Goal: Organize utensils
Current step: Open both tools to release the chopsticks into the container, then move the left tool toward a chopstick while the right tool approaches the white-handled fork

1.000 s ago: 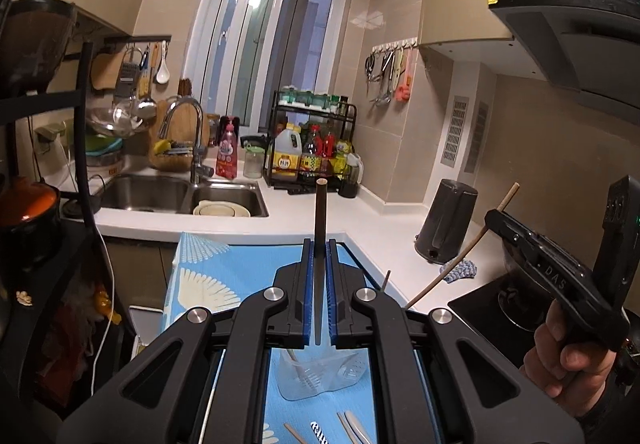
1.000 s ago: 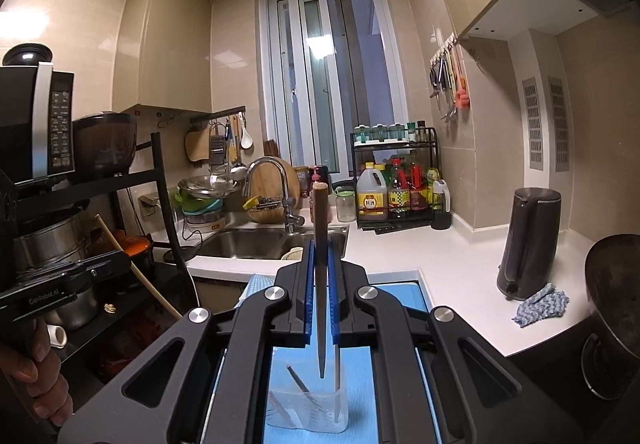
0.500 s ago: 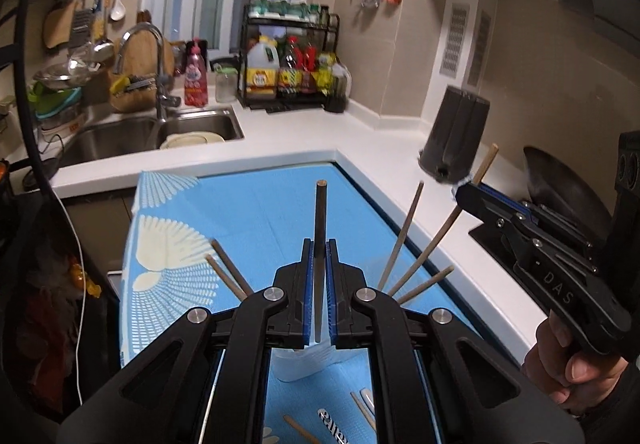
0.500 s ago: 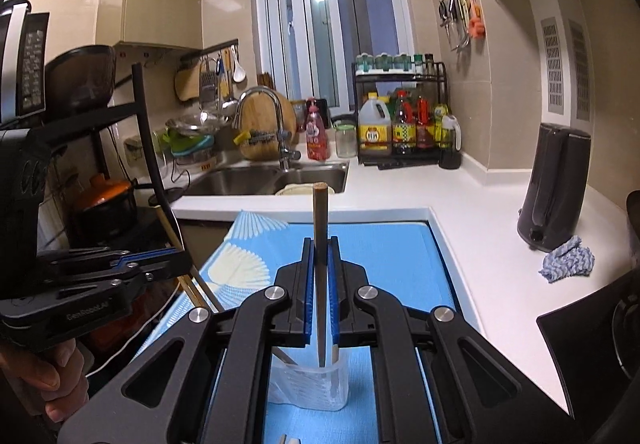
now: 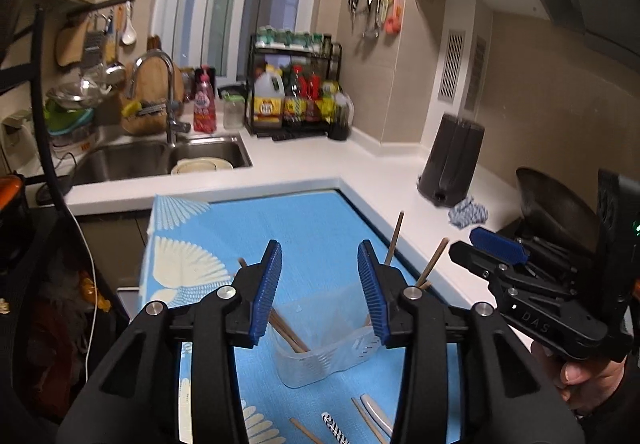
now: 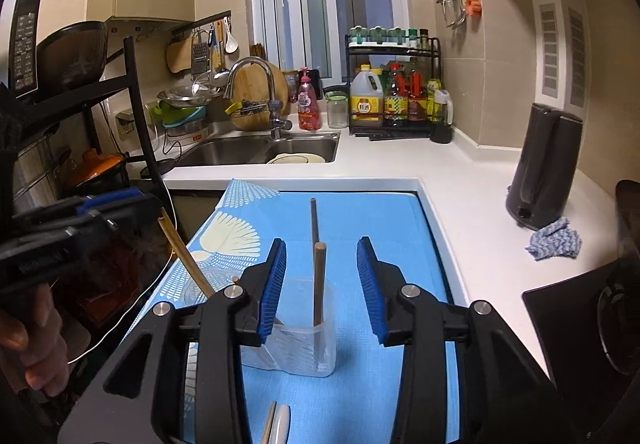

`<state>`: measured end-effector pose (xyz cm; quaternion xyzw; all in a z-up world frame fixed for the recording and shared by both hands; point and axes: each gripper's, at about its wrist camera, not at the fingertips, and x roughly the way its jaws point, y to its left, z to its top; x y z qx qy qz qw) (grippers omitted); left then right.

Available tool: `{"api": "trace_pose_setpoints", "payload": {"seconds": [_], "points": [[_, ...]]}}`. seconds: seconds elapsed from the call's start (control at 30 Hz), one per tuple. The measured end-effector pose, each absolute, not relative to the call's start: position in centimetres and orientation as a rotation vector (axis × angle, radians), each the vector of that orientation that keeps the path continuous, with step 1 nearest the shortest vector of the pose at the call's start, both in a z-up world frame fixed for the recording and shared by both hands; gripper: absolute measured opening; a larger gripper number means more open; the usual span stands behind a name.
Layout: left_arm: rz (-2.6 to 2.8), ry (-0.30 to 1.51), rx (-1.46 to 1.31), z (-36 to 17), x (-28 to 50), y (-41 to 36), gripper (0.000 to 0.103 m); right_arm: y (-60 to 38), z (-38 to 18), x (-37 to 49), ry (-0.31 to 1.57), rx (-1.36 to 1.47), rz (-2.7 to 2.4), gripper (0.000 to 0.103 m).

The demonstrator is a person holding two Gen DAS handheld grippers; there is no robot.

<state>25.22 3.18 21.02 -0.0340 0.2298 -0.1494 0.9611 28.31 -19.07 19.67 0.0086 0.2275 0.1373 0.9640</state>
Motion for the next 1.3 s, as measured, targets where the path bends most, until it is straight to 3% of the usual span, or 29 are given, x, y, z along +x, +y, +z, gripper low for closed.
{"api": "trace_pose_setpoints", "payload": {"seconds": [0.2, 0.37, 0.43, 0.6, 0.97, 1.3], "points": [[-0.253, 0.404, -0.060, 22.1, 20.9, 3.7, 0.041, -21.2, 20.9, 23.9, 0.385, 0.032, 0.251, 0.038], [-0.252, 0.435, -0.083, 19.4, 16.8, 4.2, 0.040, -22.9, 19.7, 18.9, 0.332, 0.025, 0.239, 0.038], [-0.248, 0.457, -0.088, 17.3, 15.3, 4.1, 0.032, -23.1, 18.6, 17.3, 0.333, 0.019, 0.248, 0.035], [-0.235, 0.500, -0.143, 11.8, 12.0, 4.0, 0.015, -23.7, 13.9, 13.5, 0.377, 0.077, 0.284, 0.010], [-0.261, 0.724, -0.307, -1.1, 8.6, 2.0, 0.014, -20.2, 1.9, 9.5, 0.591, 0.051, 0.347, 0.009], [-0.268, 0.744, -0.362, -1.8, 7.6, 1.8, 0.014, -17.7, 0.2, 10.8, 0.622, -0.021, 0.381, 0.014]]}}
